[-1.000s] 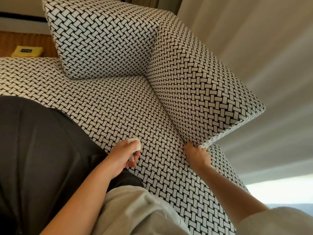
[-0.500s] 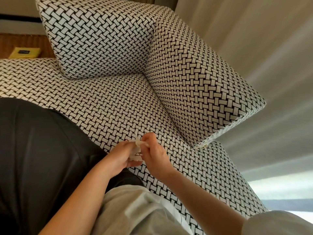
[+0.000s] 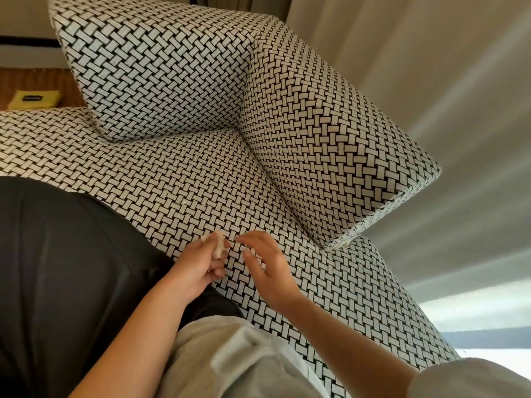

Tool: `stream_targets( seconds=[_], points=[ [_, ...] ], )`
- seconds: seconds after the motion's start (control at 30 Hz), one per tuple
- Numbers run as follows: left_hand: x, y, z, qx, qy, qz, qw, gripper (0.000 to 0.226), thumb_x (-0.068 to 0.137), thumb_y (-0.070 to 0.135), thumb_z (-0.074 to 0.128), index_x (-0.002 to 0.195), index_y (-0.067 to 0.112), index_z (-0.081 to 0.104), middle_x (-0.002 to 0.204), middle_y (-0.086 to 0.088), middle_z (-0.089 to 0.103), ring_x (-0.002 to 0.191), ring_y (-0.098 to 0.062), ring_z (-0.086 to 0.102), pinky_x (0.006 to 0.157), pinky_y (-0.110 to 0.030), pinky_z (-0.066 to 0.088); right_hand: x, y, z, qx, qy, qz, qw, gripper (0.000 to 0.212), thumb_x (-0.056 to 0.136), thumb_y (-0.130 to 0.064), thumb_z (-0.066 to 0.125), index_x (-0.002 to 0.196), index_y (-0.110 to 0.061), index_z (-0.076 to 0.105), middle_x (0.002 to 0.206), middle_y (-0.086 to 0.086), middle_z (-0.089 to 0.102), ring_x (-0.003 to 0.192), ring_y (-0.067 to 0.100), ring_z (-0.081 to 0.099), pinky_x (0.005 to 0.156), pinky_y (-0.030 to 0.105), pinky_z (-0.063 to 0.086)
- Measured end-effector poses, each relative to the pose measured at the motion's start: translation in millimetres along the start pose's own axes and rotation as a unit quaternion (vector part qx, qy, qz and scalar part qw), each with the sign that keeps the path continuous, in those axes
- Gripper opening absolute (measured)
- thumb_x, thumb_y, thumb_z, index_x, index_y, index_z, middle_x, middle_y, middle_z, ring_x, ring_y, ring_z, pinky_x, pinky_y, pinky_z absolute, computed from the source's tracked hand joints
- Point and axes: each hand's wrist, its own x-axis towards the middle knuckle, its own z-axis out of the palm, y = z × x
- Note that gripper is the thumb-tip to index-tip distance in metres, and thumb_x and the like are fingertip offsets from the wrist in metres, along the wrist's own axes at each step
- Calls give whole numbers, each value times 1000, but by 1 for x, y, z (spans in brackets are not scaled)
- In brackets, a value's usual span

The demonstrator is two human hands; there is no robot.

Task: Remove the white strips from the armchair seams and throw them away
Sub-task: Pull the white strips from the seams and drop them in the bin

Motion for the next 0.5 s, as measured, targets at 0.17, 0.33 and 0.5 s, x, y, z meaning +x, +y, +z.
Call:
stream_targets(
  seconds=[0.17,0.33,0.5],
  points=[
    [0,-3,-3,95,-44,3,995,36,99,33,38,78,6,52,52,3,37,38,-6,29,36,-17,27,-25,55,-42,-67,148,168,972,15,93,-12,50,86,-17,62,81,-6,61,80,10,56,76,31,49],
    [-4,-5,-1,167,-62,8,984,43,95,41,39,76,5,51,48,3,40,36,-7,30,36,-18,29,-30,103,-85,-228,192,370,880,31,92,-27,50,121,-18,54,115,2,57,112,21,48,101,42,35],
    [-3,-6,-2,178,-60,11,982,45,94,43,39,75,5,52,47,3,41,36,-7,32,36,-18,30,-10,118,-122,-167,151,447,866,43,89,-25,55,129,-17,43,106,7,60,97,25,57,83,41,50]
  ],
)
